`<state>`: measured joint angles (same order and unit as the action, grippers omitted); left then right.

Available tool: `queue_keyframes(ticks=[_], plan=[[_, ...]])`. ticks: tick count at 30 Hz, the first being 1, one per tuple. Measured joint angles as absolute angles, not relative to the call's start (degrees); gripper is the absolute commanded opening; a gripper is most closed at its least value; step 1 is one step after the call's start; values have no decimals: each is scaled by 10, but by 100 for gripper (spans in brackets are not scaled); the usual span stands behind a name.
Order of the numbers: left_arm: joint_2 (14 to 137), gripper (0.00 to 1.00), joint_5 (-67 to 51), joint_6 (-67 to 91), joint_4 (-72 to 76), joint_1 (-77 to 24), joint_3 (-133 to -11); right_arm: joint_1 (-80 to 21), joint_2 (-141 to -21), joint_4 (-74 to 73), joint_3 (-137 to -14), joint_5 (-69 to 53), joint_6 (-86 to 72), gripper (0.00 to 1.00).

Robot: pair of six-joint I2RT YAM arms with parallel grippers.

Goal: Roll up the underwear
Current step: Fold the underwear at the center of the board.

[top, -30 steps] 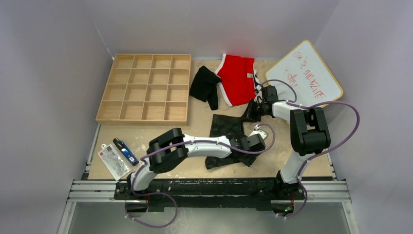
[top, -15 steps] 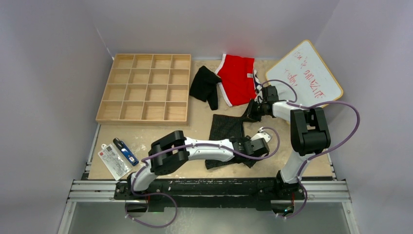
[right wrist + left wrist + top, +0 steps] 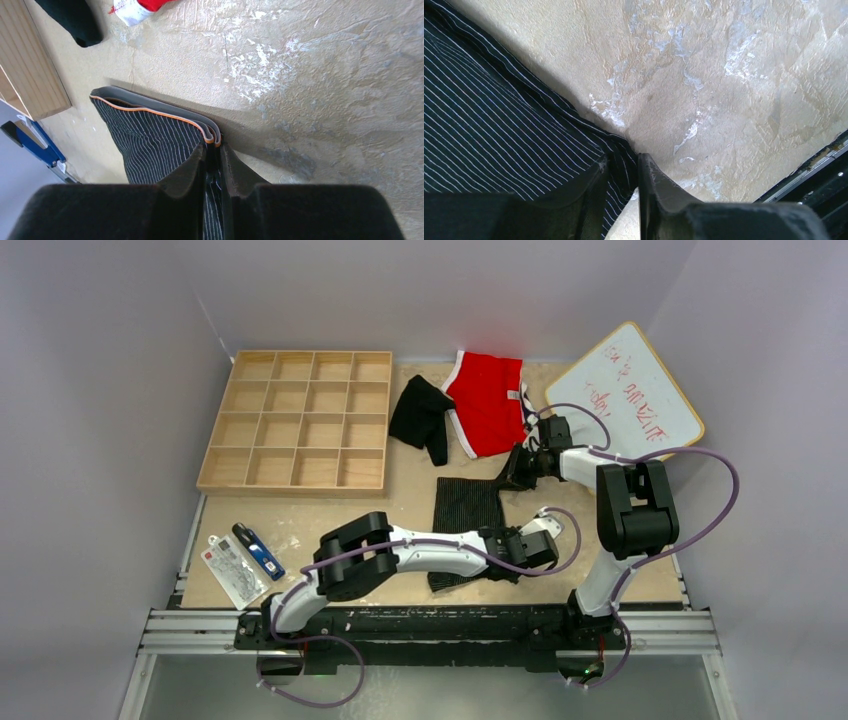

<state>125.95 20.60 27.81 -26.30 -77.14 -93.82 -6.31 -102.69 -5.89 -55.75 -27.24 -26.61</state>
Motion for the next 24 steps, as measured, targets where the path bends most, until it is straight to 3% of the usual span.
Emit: queue_keyframes(ticks=[11,24], plan=[[1255,1,233,280,-260,-778,-930,-63,-1026,-68,-558,-280,-262,11],[1073,0,166,343,-105,-743,-705,-65,-957,-122,-565,-250,-254,5]])
